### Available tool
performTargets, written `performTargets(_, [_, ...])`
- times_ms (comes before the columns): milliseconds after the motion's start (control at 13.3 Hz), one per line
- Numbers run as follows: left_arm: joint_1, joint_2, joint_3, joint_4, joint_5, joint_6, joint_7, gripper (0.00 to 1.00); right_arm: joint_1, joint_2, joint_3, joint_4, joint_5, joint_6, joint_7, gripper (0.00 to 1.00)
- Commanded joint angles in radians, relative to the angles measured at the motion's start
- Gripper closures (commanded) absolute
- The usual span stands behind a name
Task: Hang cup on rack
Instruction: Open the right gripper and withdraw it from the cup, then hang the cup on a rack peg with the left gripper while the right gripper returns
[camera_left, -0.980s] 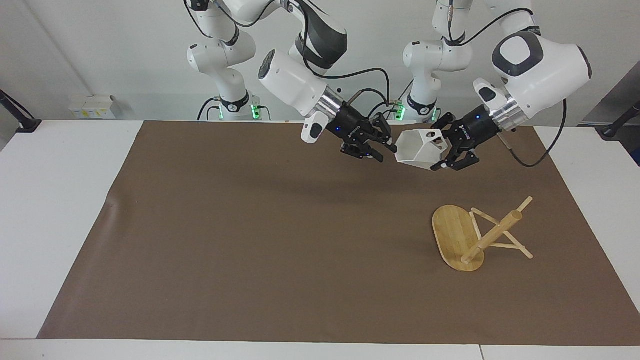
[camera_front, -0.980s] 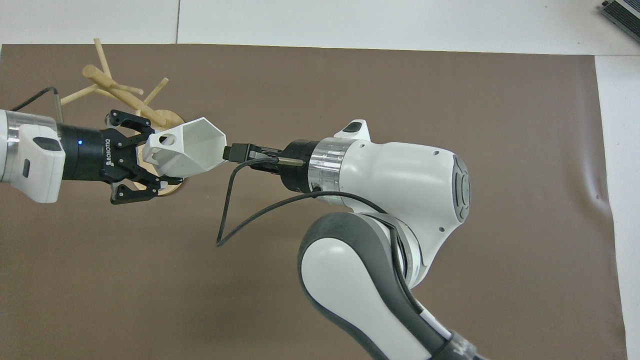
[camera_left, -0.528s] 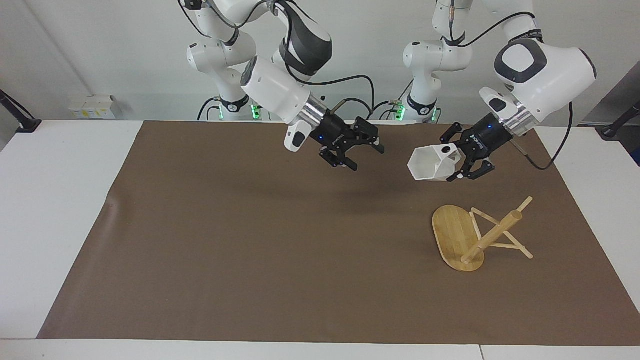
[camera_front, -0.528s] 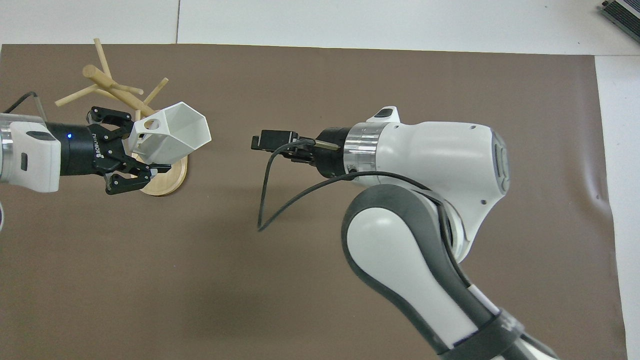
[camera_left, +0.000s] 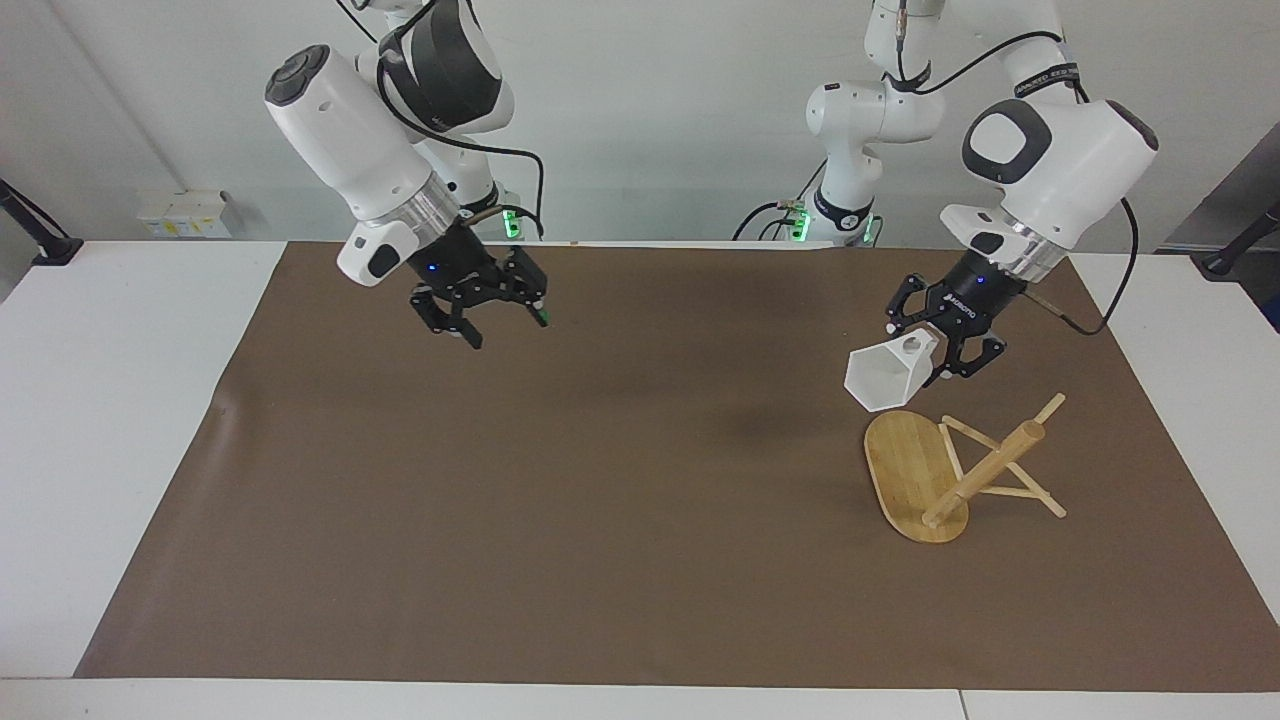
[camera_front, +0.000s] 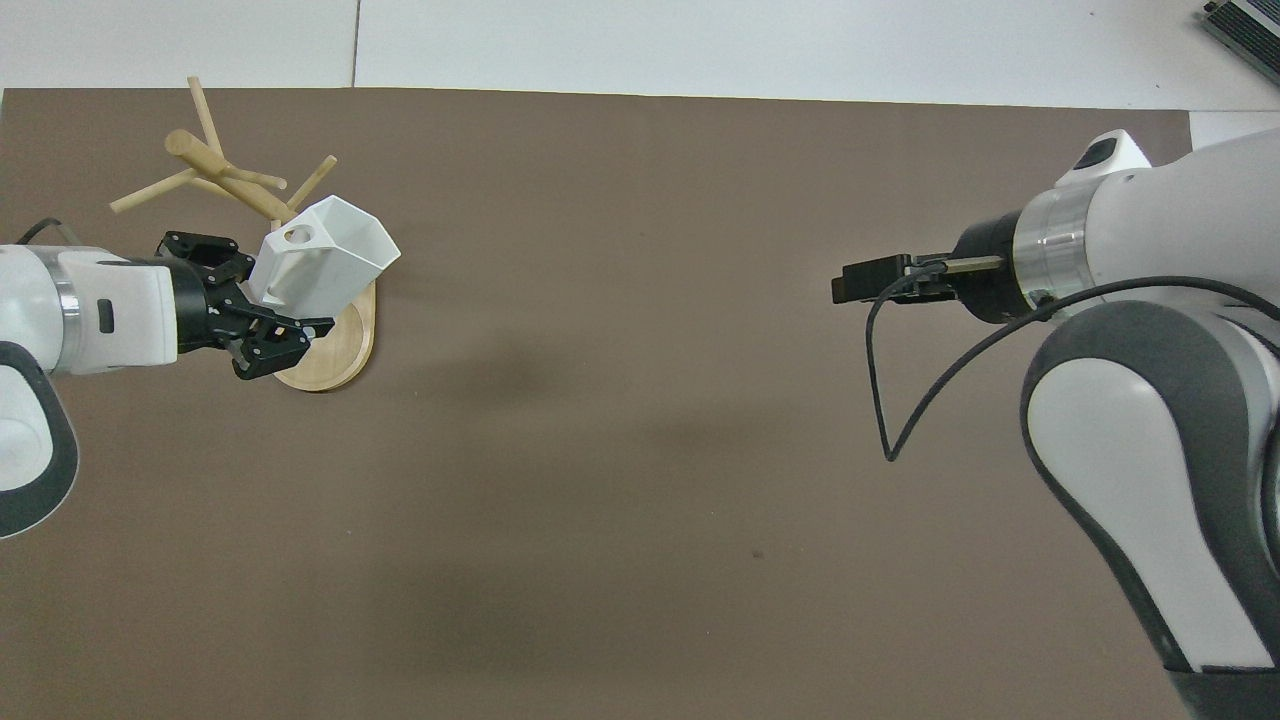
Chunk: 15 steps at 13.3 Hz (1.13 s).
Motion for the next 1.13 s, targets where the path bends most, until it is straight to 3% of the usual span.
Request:
performTargets(0, [-0.025, -0.002, 0.004, -0.035, 0.024, 0.085, -0.032, 1.00, -0.002, -0.024, -0.033, -0.012, -0.220, -0.038, -0.053, 0.00])
performTargets(302, [-0.042, 0.055, 0.004, -0.023, 0.035, 0.133, -0.087, 1.00, -0.002, -0.044, -0.191, -0.013, -0.247, -0.124, -0.081, 0.00])
performTargets(528, [-0.054, 0.077, 0.004, 0.005, 0.146, 0.143, -0.197, 1.00, 0.004, -0.060, -0.287, -0.026, -0.247, -0.169, -0.145, 0.00])
performTargets(679, [-0.058, 0.089, 0.004, 0.025, 0.183, 0.159, -0.322, 1.00, -0.005, -0.073, -0.319, -0.027, -0.247, -0.181, -0.175, 0.00])
performTargets(1056, [-0.056, 0.144, 0.004, 0.086, 0.183, 0.214, -0.341, 1.00, -0.022, -0.077, -0.330, -0.064, -0.248, -0.180, -0.263, 0.00])
